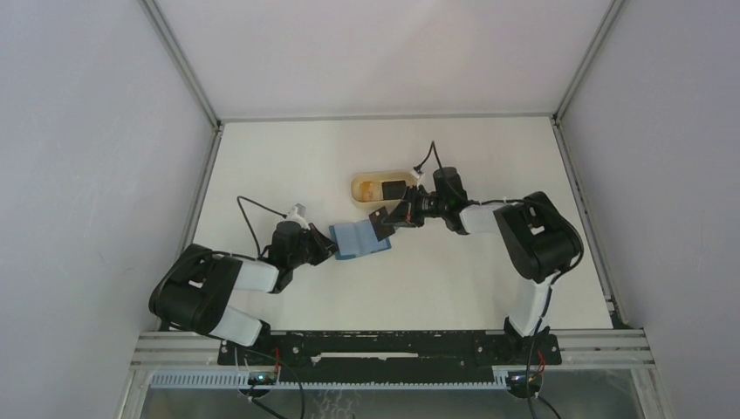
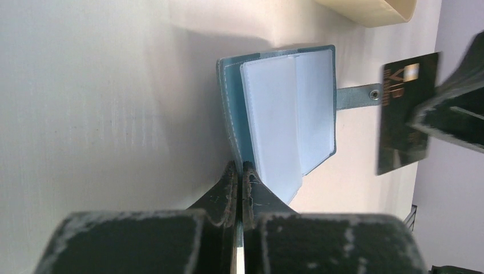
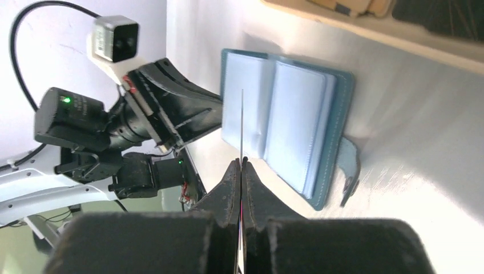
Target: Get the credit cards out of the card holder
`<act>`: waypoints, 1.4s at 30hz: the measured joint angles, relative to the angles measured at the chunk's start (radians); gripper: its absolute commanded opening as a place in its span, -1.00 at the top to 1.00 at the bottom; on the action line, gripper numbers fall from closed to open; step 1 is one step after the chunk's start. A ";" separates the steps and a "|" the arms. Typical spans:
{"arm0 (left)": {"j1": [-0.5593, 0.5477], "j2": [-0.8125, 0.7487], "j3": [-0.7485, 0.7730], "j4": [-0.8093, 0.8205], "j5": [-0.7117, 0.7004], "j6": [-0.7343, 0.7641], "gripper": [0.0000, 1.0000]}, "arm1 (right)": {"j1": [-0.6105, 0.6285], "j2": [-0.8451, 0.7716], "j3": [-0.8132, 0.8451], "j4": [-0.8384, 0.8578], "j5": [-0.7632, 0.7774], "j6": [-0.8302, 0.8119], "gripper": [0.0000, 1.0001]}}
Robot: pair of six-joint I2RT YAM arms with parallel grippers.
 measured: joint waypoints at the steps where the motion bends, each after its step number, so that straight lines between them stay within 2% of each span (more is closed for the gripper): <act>1: 0.000 0.000 0.000 0.000 0.000 0.000 1.00 | -0.005 -0.027 0.000 -0.019 0.007 -0.014 1.00; 6: 0.000 0.000 0.000 0.000 0.000 0.000 1.00 | -0.036 -0.120 0.058 -0.153 0.060 -0.098 1.00; 14: -0.004 -0.026 0.000 -0.039 -0.006 0.006 1.00 | -0.075 -0.121 0.243 -0.350 0.182 -0.203 1.00; 25: -0.005 -0.046 0.000 -0.069 -0.010 0.012 1.00 | -0.087 0.061 0.537 -0.537 0.311 -0.282 1.00; 32: -0.006 -0.052 0.000 -0.078 -0.011 0.013 1.00 | -0.087 0.174 0.566 -0.569 0.333 -0.285 1.00; 40: -0.006 -0.052 0.000 -0.077 -0.011 0.019 1.00 | -0.089 0.190 0.566 -0.585 0.347 -0.286 0.99; 42: -0.006 -0.052 0.000 -0.078 -0.011 0.019 1.00 | -0.091 0.190 0.566 -0.587 0.353 -0.288 0.82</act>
